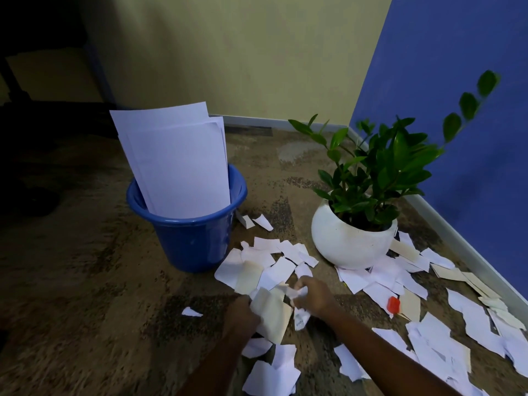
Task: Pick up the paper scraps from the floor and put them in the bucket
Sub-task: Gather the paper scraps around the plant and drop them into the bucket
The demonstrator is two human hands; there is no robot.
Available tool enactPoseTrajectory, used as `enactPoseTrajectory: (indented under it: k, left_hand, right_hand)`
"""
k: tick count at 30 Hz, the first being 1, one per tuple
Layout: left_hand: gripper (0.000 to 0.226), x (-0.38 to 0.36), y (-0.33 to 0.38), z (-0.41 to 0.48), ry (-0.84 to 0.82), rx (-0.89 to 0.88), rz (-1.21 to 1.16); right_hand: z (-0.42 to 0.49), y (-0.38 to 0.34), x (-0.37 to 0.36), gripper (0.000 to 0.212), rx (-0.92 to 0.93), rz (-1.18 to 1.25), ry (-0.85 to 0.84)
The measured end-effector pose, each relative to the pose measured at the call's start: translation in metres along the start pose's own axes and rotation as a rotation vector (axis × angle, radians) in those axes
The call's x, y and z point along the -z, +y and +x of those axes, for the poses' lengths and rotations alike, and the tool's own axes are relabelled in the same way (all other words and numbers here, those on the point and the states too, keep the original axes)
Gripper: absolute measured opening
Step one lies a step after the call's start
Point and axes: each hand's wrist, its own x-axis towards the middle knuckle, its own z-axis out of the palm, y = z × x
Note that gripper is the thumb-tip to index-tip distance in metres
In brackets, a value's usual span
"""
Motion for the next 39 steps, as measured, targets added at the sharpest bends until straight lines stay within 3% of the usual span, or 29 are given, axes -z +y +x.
enactPoseTrajectory:
  k: [6,11,16,21,22,24,27,30,33,36,39]
  left_hand:
    - [0.023,0.042,0.047,-0.005,0.285,-0.198,-0.225]
    - [0.020,0.115,0.081,-0.021,0.588,-0.436,-0.330]
    - [0.030,0.181,0.081,-0.014,0.791,-0.359,-0.480]
    - [0.051,0.217,0.067,0.006,0.579,-0.085,-0.921]
    - [0.056,0.215,0.065,0.008,0.571,-0.068,-0.881]
    - [0.061,0.198,0.062,0.004,0.661,-0.113,-0.559]
    - [0.061,0.155,0.054,-0.010,0.750,-0.379,-0.112]
    - [0.056,0.108,0.037,-0.018,0.568,-0.647,0.295]
    - [0.061,0.063,0.016,-0.026,0.328,-0.709,0.501]
    - [0.061,0.033,0.001,-0.032,0.127,-0.652,0.563]
    - [0.076,0.017,-0.012,-0.032,-0.167,-0.533,0.538]
  right_hand:
    - [0.018,-0.054,0.034,0.018,-0.020,0.433,0.220]
    - [0.032,-0.133,0.058,0.022,0.119,0.643,0.336]
    - [0.049,-0.207,0.058,0.031,0.157,0.681,0.281]
    - [0.054,-0.243,0.038,0.039,-0.006,0.846,-0.008]
    - [0.055,-0.243,0.035,0.042,0.004,0.850,-0.035]
    - [0.056,-0.238,0.031,0.047,0.052,0.797,-0.013]
    - [0.054,-0.215,0.031,0.043,0.153,0.678,0.125]
    - [0.046,-0.171,0.029,0.032,0.261,0.419,0.216]
    - [0.027,-0.113,0.020,0.027,0.296,0.143,0.208]
    - [0.003,-0.056,0.006,0.032,0.330,-0.098,-0.005]
    - [-0.024,-0.014,-0.007,0.051,0.306,-0.321,-0.276]
